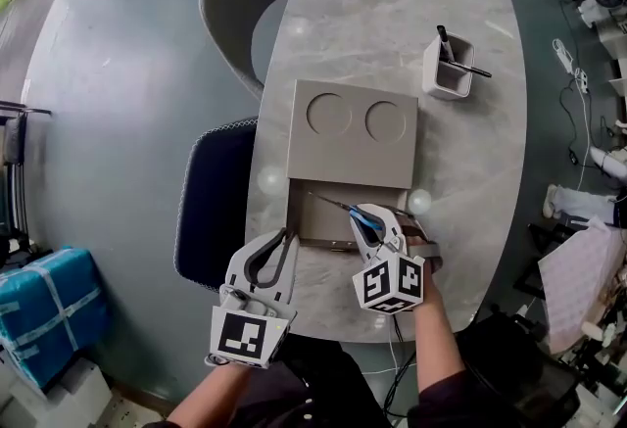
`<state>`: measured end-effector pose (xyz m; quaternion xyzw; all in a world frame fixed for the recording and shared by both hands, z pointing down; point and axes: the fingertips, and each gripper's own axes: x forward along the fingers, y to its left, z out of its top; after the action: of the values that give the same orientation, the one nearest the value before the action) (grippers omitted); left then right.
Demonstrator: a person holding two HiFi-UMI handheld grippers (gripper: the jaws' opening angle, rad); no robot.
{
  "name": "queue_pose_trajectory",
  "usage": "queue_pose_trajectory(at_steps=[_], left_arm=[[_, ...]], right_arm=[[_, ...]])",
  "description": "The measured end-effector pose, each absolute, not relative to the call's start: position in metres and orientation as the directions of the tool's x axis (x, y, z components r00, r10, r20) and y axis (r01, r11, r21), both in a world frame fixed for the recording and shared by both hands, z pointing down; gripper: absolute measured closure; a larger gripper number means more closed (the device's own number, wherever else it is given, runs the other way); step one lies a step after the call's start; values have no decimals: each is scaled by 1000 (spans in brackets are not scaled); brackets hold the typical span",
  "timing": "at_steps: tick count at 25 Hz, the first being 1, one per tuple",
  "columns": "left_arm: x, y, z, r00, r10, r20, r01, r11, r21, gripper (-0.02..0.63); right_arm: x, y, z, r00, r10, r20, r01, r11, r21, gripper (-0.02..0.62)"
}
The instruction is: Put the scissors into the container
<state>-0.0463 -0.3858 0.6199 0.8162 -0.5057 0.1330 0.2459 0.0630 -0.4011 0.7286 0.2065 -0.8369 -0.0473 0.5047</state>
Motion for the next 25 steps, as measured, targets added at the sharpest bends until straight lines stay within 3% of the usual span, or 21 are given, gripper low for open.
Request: queue_pose_trajectory(at_steps=[10,15,18,23,25], left_arm=[[-42,-388,646,463,-735,495,-886,-375,273,560],[-40,-387,648,466,-734,494,-885,-376,276,560],[-39,-386,647,468,-733,495,-884,-377,278,560],[-36,-381,645,471,-731,494,-882,-379,280,560],[-36,-379,646,471,-729,496,-882,-378,283,560]], right_arm=[[52,-411,752,-369,-406,836,-189,913,360,555],[51,-411,753,-384,-394,835,-206,918,339,554],[50,-405,758,-397,-336,854,-221,938,266,524],[46,-392,761,-433,-243,868,-273,953,131,417],[44,-391,758,-457,-218,862,-301,950,81,407]])
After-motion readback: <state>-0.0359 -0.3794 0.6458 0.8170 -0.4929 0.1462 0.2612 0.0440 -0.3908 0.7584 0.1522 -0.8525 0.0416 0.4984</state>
